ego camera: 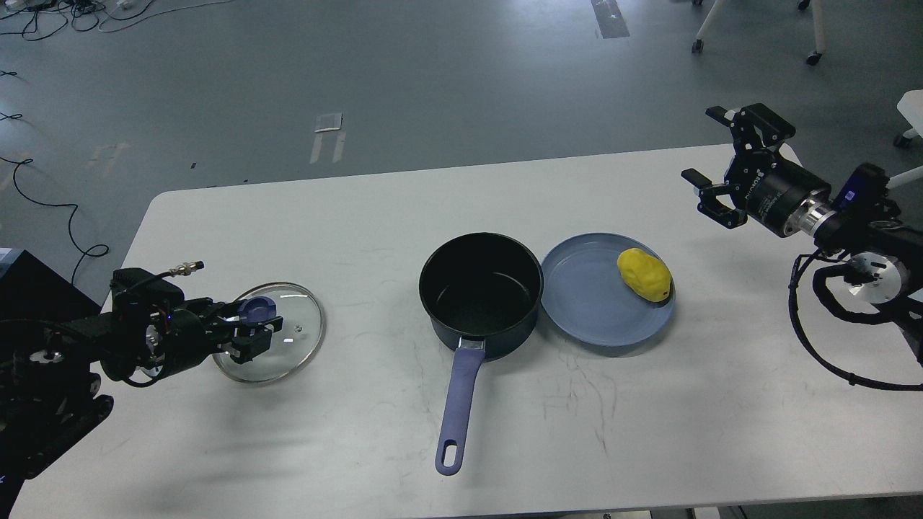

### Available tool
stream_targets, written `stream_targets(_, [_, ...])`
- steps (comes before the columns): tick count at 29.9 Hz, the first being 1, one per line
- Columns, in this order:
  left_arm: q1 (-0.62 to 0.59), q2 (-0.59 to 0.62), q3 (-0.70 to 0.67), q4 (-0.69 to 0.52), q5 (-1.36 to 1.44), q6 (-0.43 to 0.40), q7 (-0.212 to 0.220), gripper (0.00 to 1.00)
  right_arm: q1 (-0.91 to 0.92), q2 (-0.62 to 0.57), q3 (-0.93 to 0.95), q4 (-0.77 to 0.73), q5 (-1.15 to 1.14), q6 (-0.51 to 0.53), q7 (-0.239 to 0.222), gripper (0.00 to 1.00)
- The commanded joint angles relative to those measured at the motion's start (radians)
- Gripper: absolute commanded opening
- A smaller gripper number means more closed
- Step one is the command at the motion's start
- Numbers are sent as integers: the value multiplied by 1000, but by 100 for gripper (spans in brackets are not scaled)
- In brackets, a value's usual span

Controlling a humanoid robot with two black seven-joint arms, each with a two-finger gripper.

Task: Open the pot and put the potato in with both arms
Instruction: 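Release the lid and raise the left gripper away from it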

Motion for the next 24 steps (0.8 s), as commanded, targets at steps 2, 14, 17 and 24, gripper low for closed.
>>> stream_targets(2, [-25, 5, -4, -15, -100, -10, 0, 98, 0, -17, 0, 15, 0, 0, 0, 100])
stream_targets(14, [-244, 22, -21, -21, -1018, -385, 0, 98, 180, -174, -222, 164, -271, 0, 0, 100])
stream_targets(17, [-244, -7, -19, -21, -1351, -395, 0, 98, 316, -198, -354, 211, -438, 0, 0, 100])
stream_targets(24, [-232, -12, -21, -24, -1489, -411, 0, 98, 628, -145, -734, 237, -673, 0, 0, 100])
